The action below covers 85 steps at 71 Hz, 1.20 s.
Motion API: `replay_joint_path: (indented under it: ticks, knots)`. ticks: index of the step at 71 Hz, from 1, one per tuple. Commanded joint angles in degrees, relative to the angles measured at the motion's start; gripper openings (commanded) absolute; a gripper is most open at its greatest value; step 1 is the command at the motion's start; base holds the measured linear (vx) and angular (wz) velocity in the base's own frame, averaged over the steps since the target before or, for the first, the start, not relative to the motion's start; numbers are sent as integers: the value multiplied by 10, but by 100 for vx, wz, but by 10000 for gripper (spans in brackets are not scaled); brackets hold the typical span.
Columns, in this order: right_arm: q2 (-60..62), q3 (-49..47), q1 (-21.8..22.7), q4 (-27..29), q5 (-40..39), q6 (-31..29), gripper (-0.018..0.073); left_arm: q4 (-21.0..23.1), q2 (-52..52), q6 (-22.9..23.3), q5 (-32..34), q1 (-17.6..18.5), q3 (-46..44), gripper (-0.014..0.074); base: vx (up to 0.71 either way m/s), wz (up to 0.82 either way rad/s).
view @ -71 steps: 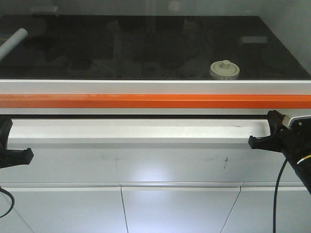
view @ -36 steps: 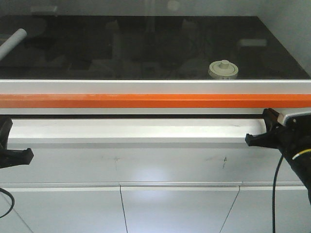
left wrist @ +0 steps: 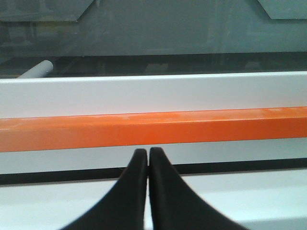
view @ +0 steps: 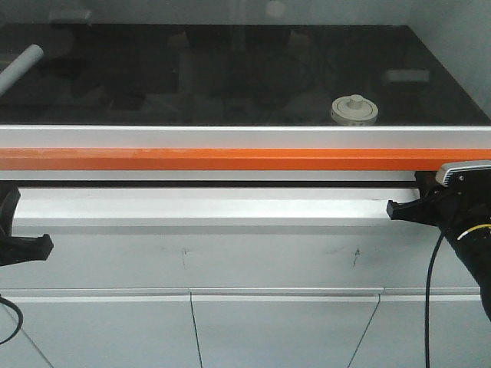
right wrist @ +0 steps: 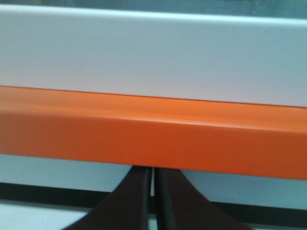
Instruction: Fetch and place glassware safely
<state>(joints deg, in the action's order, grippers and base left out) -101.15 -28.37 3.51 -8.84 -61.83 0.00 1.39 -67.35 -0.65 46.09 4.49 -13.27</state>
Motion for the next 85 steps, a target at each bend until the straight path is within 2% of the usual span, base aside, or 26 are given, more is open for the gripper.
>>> replay_joint_path:
  ticks: [1, 21, 40, 62, 85]
  knots:
    - [22, -27, 2, 8, -66, 0, -3, 2, 6, 2, 42, 4, -13, -7, 0, 0]
    - [22, -44, 2, 6, -72, 0, -3, 2, -39, 2, 42, 4, -25, -7, 0, 0]
    - [22, -44, 2, 6, -73, 0, -3, 1, -122, 2, 43, 4, -87, -7, 0, 0]
    - [22, -44, 2, 6, -80, 3, -3, -18, -189, 2, 41, 4, -122, -7, 0, 0]
    - [22, -44, 2, 6, -83, 3, -3, -14, -241, -18, 48, 4, -162, -7, 0, 0]
